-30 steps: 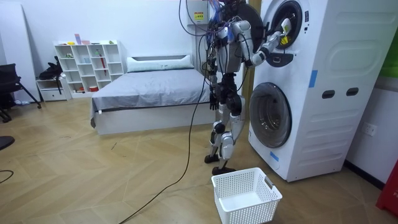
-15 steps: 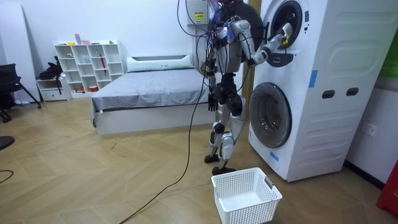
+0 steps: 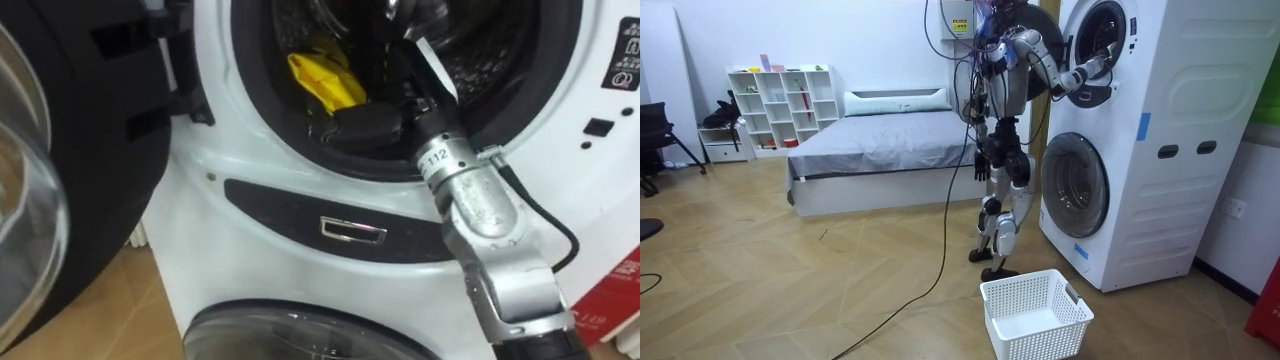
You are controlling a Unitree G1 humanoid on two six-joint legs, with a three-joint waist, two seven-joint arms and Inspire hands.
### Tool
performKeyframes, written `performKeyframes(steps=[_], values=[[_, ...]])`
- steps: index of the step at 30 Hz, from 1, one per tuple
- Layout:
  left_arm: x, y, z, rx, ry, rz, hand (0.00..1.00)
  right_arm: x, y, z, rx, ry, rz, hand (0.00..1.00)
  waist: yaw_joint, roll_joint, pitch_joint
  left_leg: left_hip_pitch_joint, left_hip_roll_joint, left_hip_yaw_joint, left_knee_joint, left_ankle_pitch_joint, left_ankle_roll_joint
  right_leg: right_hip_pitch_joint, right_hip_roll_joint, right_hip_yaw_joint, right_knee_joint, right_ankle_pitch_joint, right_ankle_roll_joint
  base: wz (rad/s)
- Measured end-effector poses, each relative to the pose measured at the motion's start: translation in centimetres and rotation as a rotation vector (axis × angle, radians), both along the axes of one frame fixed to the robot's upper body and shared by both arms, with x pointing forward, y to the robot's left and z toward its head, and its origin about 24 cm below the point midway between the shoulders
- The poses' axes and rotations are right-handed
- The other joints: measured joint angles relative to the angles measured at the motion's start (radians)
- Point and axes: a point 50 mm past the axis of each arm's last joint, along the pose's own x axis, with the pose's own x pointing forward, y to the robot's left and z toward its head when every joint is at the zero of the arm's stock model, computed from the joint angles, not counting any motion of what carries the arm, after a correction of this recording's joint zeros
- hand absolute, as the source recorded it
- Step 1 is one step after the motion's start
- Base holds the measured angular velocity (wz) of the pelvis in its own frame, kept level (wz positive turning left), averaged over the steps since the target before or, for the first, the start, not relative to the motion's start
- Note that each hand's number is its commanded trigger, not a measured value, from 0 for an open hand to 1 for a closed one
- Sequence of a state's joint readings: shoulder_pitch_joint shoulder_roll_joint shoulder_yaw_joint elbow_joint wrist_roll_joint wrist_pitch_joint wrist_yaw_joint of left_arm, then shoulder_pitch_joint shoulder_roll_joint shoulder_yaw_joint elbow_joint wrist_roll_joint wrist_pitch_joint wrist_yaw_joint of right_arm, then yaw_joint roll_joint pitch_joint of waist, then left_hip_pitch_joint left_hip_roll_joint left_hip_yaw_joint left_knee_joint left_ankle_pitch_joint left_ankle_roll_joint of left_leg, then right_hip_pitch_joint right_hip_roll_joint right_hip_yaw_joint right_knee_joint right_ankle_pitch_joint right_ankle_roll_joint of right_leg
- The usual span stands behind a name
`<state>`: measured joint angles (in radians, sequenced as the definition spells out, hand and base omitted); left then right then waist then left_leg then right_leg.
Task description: Pick clothes from washing machine
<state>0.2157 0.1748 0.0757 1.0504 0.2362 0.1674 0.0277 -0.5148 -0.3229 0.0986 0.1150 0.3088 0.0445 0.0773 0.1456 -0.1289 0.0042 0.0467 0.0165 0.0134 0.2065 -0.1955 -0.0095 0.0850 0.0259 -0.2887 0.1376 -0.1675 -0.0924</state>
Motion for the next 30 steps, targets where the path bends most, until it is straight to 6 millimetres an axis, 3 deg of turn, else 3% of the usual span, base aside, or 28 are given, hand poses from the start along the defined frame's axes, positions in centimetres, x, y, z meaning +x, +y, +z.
performKeyframes(steps=[5,15,26,30], values=[[-1.1,0.3,0.2,0.013,0.018,-0.007,0.0,0.8,-1.0,-0.3,0.007,0.067,-0.022,0.0,-0.001,-0.014,0.0,-0.002,-0.007,-0.026,0.01,0.003,-0.001,0.001,-0.006,-0.016,0.016,-0.012,0.004,0.12],[-2.1,0.2,0.2,0.013,0.041,-0.005,0.0,1.9,-2.2,1.3,0.042,0.045,-0.122,0.0,-0.005,-0.015,-0.001,-0.01,-0.014,-0.053,0.016,0.004,0.0,0.015,-0.009,-0.043,0.014,-0.012,0.003,0.12],[-0.8,0.7,0.4,0.038,-0.01,0.031,0.0,1.8,-2.9,2.2,-0.054,-0.005,-0.163,0.0,-0.006,0.019,-0.0034,-0.01,-0.015,-0.053,0.014,0.003,0.0,0.017,-0.019,-0.064,0.013,-0.015,0.009,0.02],[-0.6,1.0,0.5,0.054,-0.018,0.044,0.0,1.9,-3.5,1.9,-0.073,0.017,-0.17,0.0,-0.01,0.017,-0.007,-0.011,-0.019,-0.052,0.014,0.002,0.004,0.017,-0.025,-0.068,0.015,-0.02,0.017,0.1]])
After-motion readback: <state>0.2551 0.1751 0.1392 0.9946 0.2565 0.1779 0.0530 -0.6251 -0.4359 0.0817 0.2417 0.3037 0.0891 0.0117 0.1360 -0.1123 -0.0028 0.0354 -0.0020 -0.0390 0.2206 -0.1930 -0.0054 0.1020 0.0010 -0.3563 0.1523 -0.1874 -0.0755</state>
